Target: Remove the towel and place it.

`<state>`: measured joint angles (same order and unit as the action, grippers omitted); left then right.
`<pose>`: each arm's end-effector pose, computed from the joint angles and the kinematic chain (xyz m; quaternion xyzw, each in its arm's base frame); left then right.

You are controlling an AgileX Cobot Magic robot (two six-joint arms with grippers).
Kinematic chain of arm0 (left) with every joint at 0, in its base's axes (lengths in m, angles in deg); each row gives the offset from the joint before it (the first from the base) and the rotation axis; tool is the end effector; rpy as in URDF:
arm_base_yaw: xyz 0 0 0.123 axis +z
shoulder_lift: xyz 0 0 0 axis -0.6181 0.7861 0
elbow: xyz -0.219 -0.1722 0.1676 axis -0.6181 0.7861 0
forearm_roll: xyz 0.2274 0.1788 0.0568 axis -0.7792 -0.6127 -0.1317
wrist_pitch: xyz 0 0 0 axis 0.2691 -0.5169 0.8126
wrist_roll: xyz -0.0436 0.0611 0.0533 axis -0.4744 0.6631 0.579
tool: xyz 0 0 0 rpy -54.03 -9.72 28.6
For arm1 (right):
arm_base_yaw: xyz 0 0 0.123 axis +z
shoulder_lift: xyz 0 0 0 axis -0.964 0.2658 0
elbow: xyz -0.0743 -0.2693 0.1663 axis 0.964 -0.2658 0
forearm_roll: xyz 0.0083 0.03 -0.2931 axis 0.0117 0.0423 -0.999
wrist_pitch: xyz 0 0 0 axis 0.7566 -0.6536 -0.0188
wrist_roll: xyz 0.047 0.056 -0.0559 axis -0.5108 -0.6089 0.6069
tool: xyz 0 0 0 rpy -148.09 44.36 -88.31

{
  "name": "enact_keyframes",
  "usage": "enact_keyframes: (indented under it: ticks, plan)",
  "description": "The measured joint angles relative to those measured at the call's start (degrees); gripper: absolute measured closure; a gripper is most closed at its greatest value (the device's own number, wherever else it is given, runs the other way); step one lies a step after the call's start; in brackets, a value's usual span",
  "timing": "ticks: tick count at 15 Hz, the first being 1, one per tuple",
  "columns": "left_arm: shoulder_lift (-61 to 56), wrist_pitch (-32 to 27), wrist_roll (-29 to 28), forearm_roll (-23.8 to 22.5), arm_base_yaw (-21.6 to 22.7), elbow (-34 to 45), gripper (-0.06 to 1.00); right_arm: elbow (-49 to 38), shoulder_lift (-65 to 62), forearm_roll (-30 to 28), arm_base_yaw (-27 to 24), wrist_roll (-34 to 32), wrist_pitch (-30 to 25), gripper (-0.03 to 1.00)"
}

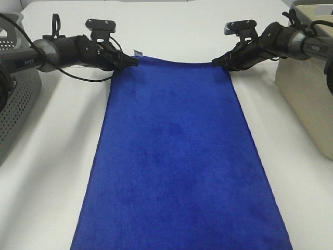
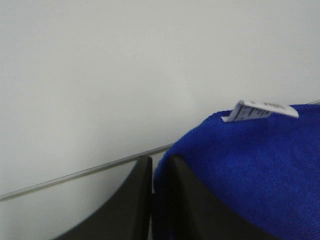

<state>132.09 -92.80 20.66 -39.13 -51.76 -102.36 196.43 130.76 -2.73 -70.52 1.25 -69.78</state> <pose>0.6495 -0.1611 0.0757 0.0962 0.8653 -0.0871 0.4842 0.6558 0.0585 0.0751 -0.1336 0.8943 0.0382 0.4253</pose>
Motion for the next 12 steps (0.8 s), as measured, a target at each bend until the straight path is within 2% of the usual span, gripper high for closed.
enact_keyframes:
  ticks: [2,4,6,12]
  plan:
    - [0.0,0.7,0.0,-1.3,0.0,0.0,0.77,0.0,0.0,0.3,0.0,0.0,0.9,0.52]
    - [0.0,1.3,0.0,-2.0,0.0,0.0,0.6,0.0,0.0,0.3,0.0,0.0,1.1,0.41]
    - [0.0,1.4,0.0,-3.4,0.0,0.0,0.49,0.0,-0.1,0.8,0.0,-0.1,0.9,0.36]
    - [0.0,6.0,0.0,-4.4,0.1,0.0,0.47,0.0,-5.2,0.8,-0.1,-0.1,-5.3,0.36]
